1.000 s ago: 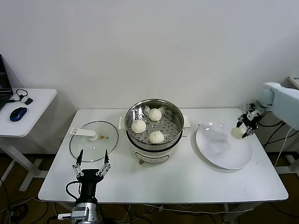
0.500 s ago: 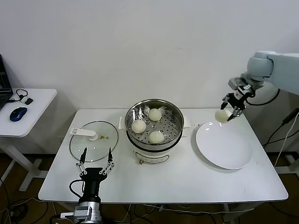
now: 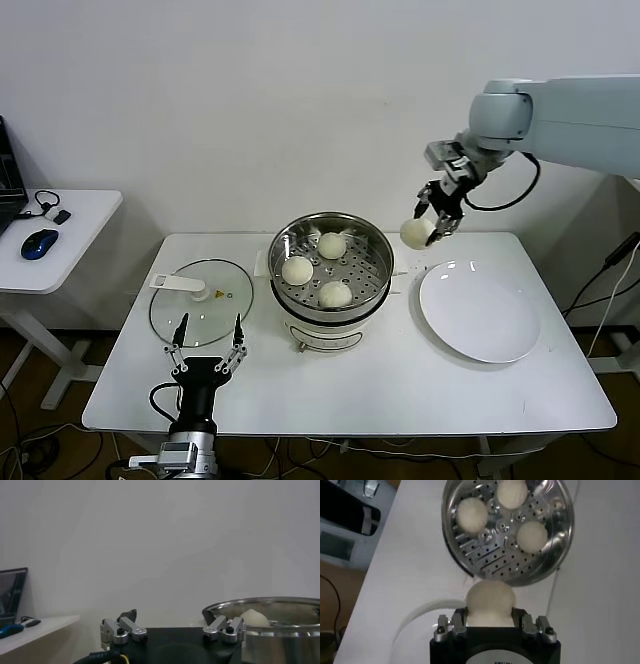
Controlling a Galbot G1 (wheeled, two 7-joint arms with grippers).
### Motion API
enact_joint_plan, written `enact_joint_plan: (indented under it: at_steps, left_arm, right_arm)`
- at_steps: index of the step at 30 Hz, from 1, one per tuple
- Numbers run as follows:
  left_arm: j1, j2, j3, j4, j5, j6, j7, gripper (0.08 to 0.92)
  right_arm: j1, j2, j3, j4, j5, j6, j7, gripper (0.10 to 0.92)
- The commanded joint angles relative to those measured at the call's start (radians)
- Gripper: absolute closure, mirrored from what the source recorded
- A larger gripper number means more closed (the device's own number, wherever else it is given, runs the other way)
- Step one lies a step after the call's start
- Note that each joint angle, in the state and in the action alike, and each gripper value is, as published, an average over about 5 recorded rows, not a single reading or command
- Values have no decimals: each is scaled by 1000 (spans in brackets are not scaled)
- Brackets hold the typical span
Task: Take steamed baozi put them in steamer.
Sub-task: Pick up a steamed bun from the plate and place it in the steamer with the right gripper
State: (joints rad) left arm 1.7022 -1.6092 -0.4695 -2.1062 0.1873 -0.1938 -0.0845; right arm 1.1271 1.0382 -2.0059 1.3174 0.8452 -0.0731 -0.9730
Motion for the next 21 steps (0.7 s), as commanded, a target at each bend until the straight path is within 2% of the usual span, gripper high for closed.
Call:
enact_joint_plan:
  at_steps: [1, 13, 21]
  left_arm:
    - [1, -49, -3, 1, -1, -1, 0, 177]
    - [-9, -49, -29, 20, -12, -3, 0, 177]
    - [-18, -49, -42, 29, -24, 0, 0, 177]
  right_arm:
    - [-180, 116, 107, -59, 56, -117, 85, 421]
    - [-366, 198, 197, -243, 9, -131, 110, 414]
    - [-395, 216, 203, -270, -7, -131, 102, 414]
